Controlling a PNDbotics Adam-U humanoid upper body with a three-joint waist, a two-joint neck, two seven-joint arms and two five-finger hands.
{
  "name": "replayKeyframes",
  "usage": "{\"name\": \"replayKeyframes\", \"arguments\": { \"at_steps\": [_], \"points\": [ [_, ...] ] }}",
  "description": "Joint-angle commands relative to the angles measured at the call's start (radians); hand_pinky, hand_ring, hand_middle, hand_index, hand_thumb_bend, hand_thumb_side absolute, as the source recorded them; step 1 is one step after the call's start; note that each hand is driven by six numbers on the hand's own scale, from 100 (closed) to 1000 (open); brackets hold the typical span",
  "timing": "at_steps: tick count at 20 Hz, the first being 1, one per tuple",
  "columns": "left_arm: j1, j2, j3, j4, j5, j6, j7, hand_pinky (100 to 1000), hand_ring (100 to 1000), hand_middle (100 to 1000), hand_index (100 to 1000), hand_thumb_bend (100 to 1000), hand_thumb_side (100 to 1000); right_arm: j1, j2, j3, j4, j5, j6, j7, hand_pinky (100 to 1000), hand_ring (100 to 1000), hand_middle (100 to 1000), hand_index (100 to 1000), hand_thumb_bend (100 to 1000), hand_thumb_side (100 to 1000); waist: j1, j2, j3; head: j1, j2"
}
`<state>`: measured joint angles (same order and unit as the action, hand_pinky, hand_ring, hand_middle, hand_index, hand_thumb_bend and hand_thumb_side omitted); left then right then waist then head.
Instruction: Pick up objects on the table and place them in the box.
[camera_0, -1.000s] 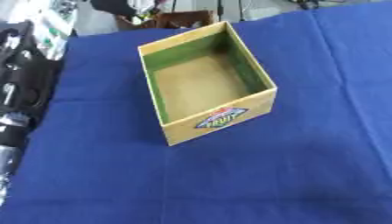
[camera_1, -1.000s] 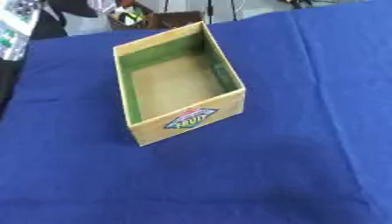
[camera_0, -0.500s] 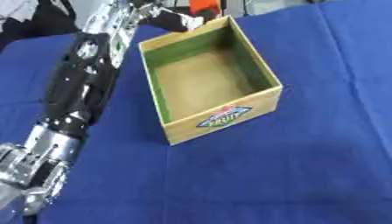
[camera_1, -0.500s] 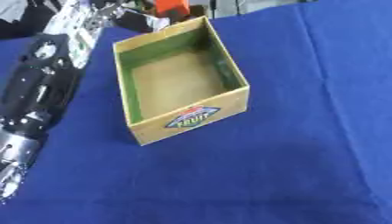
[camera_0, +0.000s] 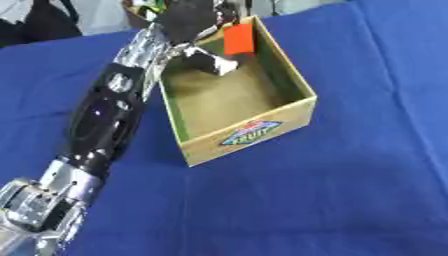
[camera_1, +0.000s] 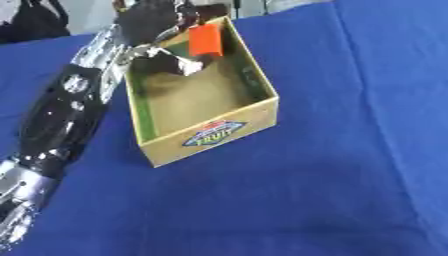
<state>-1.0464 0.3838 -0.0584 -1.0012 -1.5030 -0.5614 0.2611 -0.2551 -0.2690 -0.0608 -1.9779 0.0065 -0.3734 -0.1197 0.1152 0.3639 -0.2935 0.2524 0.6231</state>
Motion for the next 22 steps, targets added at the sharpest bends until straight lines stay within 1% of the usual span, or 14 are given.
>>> {"name": "replayKeyframes", "arguments": {
  "at_steps": [1, 2, 4, 5, 7, 9, 10, 11, 12, 13, 14, 15, 17, 22],
  "points": [
    [-0.007, 0.006, -0.008, 0.002, -0.038, -0.017, -0.010, 100, 442, 345, 339, 100, 269, -0.006, -0.008, -0.004, -0.022, 0.001, 0.001, -0.008, 764, 620, 511, 714, 100, 730, -0.008, -0.018, 0.004, -0.009, -0.008],
    [-0.003, 0.003, -0.012, 0.006, -0.048, -0.023, -0.020, 102, 462, 372, 372, 100, 258, -0.006, -0.008, -0.005, -0.022, 0.001, 0.002, -0.009, 764, 620, 511, 714, 100, 730, -0.008, -0.018, 0.005, -0.010, -0.007],
    [0.002, -0.001, -0.017, 0.007, -0.069, -0.036, -0.047, 249, 523, 456, 489, 100, 275, -0.006, -0.007, -0.005, -0.022, 0.002, 0.004, -0.011, 764, 620, 511, 714, 100, 730, -0.008, -0.019, 0.007, -0.013, -0.008],
    [0.003, -0.002, -0.018, 0.007, -0.083, -0.040, -0.063, 347, 568, 499, 568, 100, 363, -0.006, -0.007, -0.005, -0.022, 0.003, 0.004, -0.012, 763, 619, 510, 713, 100, 730, -0.008, -0.019, 0.007, -0.013, -0.007],
    [0.006, -0.003, -0.016, 0.019, -0.114, -0.047, -0.123, 471, 647, 582, 694, 100, 481, -0.005, -0.007, -0.005, -0.022, 0.003, 0.003, -0.012, 763, 618, 509, 712, 100, 727, -0.009, -0.020, 0.006, -0.013, -0.006],
    [0.010, -0.005, -0.012, 0.036, -0.137, -0.060, -0.200, 541, 716, 647, 784, 100, 584, -0.004, -0.007, -0.007, -0.022, 0.003, 0.004, -0.014, 763, 618, 509, 712, 100, 728, -0.010, -0.021, 0.007, -0.013, -0.004],
    [0.012, -0.006, -0.010, 0.043, -0.144, -0.068, -0.239, 585, 760, 713, 872, 105, 650, -0.004, -0.007, -0.007, -0.022, 0.002, 0.004, -0.015, 763, 618, 509, 712, 100, 728, -0.010, -0.022, 0.009, -0.014, -0.004],
    [0.012, -0.007, -0.007, 0.046, -0.146, -0.075, -0.272, 585, 760, 714, 873, 116, 660, -0.003, -0.007, -0.007, -0.022, 0.002, 0.005, -0.015, 763, 618, 509, 712, 100, 728, -0.011, -0.023, 0.010, -0.014, -0.003],
    [0.014, -0.007, -0.005, 0.047, -0.148, -0.080, -0.301, 665, 823, 798, 972, 327, 816, -0.003, -0.008, -0.007, -0.022, 0.002, 0.006, -0.015, 763, 618, 509, 712, 100, 725, -0.011, -0.024, 0.011, -0.014, -0.004],
    [0.014, -0.007, -0.003, 0.045, -0.150, -0.083, -0.323, 677, 831, 805, 978, 397, 868, -0.003, -0.008, -0.008, -0.022, 0.002, 0.006, -0.015, 763, 618, 509, 712, 100, 728, -0.011, -0.025, 0.013, -0.015, -0.004],
    [0.015, -0.007, 0.000, 0.041, -0.151, -0.084, -0.340, 749, 888, 863, 1000, 672, 1000, -0.002, -0.007, -0.007, -0.022, 0.002, 0.007, -0.015, 763, 617, 509, 712, 100, 729, -0.011, -0.025, 0.013, -0.016, -0.004],
    [0.015, -0.006, 0.003, 0.036, -0.151, -0.084, -0.351, 793, 921, 909, 1000, 766, 1000, -0.002, -0.007, -0.007, -0.022, 0.002, 0.007, -0.015, 763, 617, 509, 712, 100, 731, -0.011, -0.026, 0.014, -0.016, -0.003],
    [0.016, -0.005, 0.012, 0.021, -0.147, -0.078, -0.365, 831, 938, 943, 1000, 852, 1000, -0.001, -0.007, -0.008, -0.022, 0.002, 0.008, -0.016, 763, 617, 509, 712, 100, 729, -0.012, -0.027, 0.015, -0.018, -0.003],
    [0.030, -0.008, 0.051, -0.040, -0.062, -0.068, -0.361, 787, 915, 931, 1000, 970, 1000, 0.004, -0.006, -0.010, -0.022, 0.004, 0.009, -0.019, 763, 616, 508, 712, 100, 729, -0.015, -0.031, 0.020, -0.024, 0.003]
  ]
}}
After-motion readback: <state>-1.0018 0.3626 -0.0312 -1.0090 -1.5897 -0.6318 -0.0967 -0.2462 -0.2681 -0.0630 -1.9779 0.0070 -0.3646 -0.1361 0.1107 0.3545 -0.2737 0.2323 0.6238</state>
